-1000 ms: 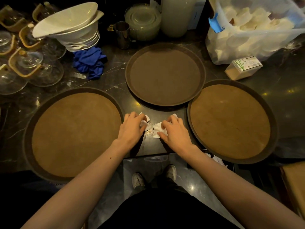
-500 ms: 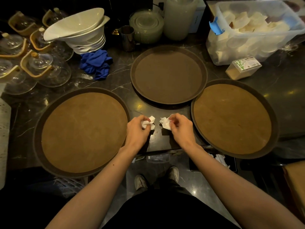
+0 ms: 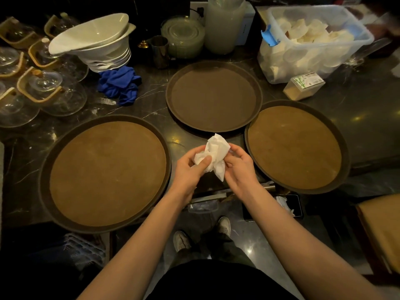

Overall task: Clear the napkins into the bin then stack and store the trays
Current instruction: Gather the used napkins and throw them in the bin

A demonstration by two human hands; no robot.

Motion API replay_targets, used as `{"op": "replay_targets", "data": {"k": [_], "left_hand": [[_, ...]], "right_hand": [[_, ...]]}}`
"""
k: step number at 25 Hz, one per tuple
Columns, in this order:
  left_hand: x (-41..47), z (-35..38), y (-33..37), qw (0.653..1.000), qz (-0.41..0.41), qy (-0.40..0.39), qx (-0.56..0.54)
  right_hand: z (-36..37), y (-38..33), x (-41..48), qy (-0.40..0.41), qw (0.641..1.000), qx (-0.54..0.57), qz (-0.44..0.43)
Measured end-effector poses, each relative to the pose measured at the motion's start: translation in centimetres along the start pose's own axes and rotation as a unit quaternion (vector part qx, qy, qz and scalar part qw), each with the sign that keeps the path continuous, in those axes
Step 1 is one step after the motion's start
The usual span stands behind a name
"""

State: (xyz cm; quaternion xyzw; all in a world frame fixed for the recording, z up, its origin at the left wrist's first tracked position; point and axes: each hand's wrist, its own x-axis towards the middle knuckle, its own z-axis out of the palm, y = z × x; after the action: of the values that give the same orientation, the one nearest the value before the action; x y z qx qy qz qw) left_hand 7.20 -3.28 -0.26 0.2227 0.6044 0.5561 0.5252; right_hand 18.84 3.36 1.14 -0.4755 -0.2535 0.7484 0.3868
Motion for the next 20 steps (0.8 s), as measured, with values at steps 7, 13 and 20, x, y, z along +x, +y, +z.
{"op": "replay_targets", "data": {"k": [7, 13, 20], "left_hand": [[-2.3, 2.2, -1.4, 1.0, 0.0, -0.029, -0.004], [-5.1, 6.2, -1.9, 0.994, 0.051, -0.053, 0.083], [-9.5, 16.4, -5.2, 0.985, 0.074, -0.05, 0.147]], "right_hand": [[-3.0, 1.5, -2.6, 0.018, 0.965, -0.222, -0.141], [-7.8, 0.3, -6.1, -0.001, 0.933, -0.279, -0.226], [-18.4, -2.9, -10.7, 0.036, 0.925, -0.267, -0.268]]}}
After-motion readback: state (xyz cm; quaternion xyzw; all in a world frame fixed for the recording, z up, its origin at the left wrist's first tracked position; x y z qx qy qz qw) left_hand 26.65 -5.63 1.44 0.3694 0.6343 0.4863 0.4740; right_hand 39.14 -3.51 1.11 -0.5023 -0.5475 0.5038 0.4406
